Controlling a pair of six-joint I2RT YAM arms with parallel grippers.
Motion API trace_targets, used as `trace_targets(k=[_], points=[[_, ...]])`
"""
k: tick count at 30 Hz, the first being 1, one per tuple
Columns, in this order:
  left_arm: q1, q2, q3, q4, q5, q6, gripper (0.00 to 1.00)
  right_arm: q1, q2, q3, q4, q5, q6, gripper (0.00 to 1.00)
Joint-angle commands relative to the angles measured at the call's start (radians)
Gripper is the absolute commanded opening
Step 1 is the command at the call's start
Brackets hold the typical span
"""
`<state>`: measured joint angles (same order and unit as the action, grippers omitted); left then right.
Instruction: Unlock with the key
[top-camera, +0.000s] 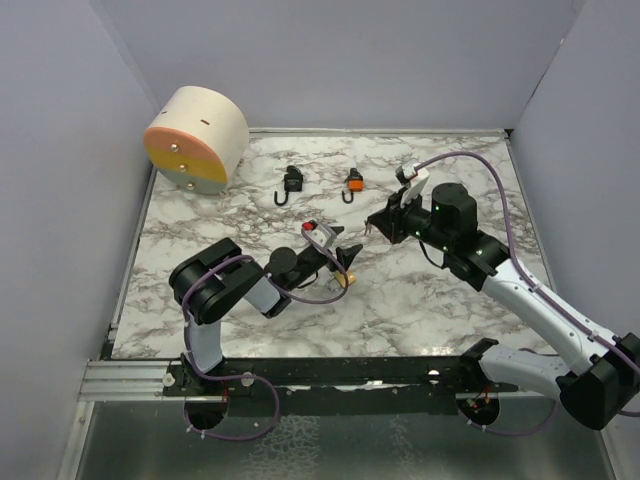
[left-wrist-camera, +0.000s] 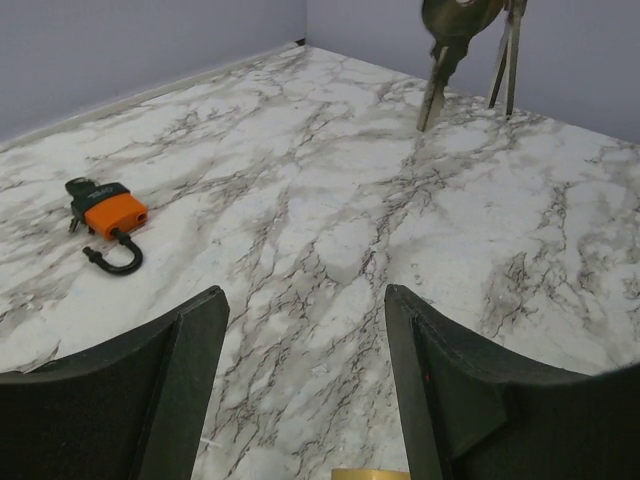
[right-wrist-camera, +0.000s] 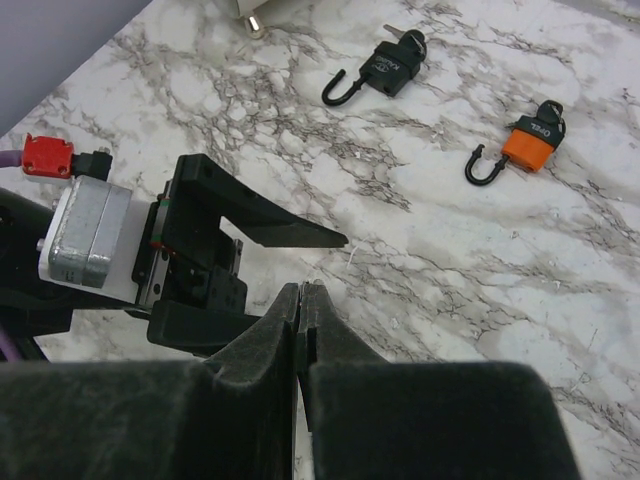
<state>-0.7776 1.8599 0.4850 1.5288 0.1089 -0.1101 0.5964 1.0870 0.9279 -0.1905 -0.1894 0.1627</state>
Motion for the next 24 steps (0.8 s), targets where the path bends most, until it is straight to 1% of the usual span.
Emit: trace_targets(k=[1,7,11,20,24], points=[[0.010,0.022,0.044,0.247,0.129,-0.013,0.66,0.006,-0.037,0.005,-0.038,-0.054,-0.039,0.01],[0.027,0.024,0.083,0.246,0.237,-0.020,0.61,0.006,-0.040,-0.001,-0.062,-0.075,-0.059,0.01],[0.040,0.026,0.108,0.246,0.292,-0.044,0.53,0.006,-0.036,-0.003,-0.066,-0.089,-0.061,0.01],[0.047,0.029,0.140,0.245,0.416,-0.064,0.51,0.006,-0.025,-0.005,-0.073,-0.105,-0.071,0.01],[0.051,0.027,0.149,0.246,0.441,-0.069,0.50,0.006,-0.022,-0.006,-0.076,-0.113,-0.074,0.01]])
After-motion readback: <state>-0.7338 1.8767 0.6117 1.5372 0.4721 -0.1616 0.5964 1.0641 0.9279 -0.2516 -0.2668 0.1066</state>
